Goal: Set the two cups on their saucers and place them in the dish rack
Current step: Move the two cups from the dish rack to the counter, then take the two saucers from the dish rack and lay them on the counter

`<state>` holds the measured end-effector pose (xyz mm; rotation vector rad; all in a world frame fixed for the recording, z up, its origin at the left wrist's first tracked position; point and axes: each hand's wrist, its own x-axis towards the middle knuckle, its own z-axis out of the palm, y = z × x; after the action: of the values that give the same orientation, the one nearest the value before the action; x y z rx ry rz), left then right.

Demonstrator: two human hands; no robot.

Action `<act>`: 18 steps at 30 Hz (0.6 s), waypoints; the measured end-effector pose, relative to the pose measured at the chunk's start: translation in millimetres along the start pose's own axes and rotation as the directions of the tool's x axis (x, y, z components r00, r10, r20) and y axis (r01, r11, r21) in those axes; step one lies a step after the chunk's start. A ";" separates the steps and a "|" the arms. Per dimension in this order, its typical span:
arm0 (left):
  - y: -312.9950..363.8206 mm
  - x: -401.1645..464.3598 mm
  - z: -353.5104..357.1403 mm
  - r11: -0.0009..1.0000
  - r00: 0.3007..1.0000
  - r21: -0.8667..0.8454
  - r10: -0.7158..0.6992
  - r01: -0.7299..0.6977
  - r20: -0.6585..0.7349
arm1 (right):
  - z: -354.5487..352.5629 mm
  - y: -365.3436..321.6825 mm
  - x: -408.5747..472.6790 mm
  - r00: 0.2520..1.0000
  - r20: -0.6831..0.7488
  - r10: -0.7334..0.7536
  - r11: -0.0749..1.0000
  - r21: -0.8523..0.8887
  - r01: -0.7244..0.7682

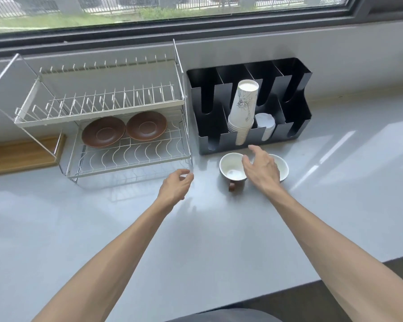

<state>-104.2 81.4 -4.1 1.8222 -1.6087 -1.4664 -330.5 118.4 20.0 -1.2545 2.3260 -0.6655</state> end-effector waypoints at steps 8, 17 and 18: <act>-20.7 -8.7 -73.6 0.924 0.970 0.376 0.146 -0.064 -0.194 | 48.0 -77.3 -17.7 0.946 0.161 -0.283 0.948 -0.103 0.301; -35.7 -2.1 -133.9 0.704 0.879 0.708 0.371 -0.055 -0.301 | 92.1 -140.0 -16.3 0.840 0.157 -0.519 0.830 -0.142 0.539; -36.7 -0.4 -137.5 0.673 0.870 0.738 0.388 -0.043 -0.304 | 96.7 -144.2 -15.1 0.829 0.149 -0.540 0.815 -0.154 0.559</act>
<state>28.7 41.3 27.5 1.9996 -2.2088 -0.2290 -174.4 41.4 29.0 -2.0423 1.9730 -0.5378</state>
